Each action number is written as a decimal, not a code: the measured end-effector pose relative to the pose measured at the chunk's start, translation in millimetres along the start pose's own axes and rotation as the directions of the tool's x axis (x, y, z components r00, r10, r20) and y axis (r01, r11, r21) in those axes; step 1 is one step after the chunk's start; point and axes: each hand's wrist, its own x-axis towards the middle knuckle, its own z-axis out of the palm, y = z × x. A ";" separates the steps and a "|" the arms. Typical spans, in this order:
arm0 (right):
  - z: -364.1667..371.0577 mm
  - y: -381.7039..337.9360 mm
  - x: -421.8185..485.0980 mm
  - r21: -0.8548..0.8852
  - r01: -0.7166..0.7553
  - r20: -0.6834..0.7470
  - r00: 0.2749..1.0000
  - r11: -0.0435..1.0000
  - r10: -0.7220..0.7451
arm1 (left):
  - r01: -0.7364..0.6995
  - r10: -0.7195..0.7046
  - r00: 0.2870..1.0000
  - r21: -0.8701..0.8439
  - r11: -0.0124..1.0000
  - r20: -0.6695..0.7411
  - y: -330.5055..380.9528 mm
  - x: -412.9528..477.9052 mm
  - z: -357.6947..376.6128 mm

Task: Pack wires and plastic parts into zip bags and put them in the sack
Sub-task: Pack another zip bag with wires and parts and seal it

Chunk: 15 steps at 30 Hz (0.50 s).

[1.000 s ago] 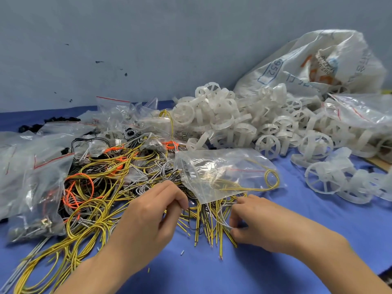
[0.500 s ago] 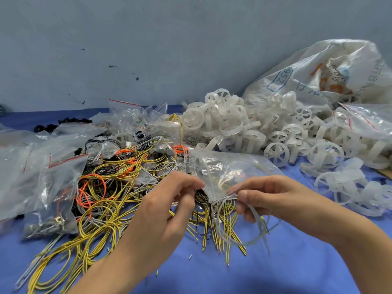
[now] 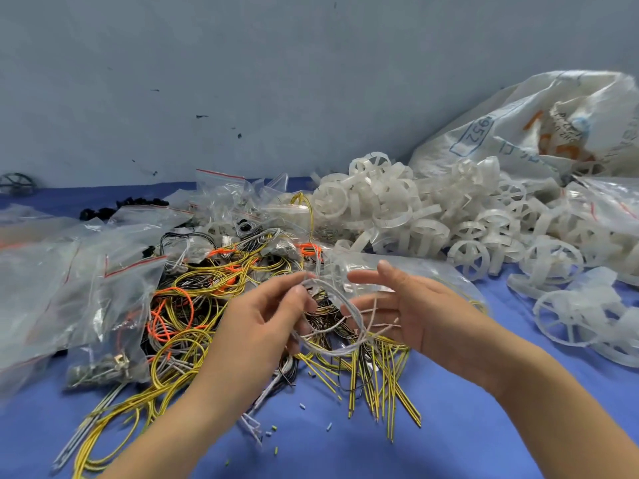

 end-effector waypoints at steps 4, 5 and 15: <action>4.8 1.8 2.5 -0.055 0.002 0.032 0.999 0.998 -0.001 | 0.100 -0.116 0.990 -0.193 0.976 -0.076 -1.1 2.9 -4.0; 5.8 2.0 3.1 -0.060 0.013 0.039 0.999 0.998 -0.011 | 0.123 -0.146 0.986 -0.235 0.964 -0.084 -1.7 3.6 -5.3; 7.9 5.3 5.9 -0.138 0.095 0.027 0.995 0.986 -0.092 | 0.160 -0.238 0.963 -0.450 0.879 -0.122 0.7 6.7 -26.7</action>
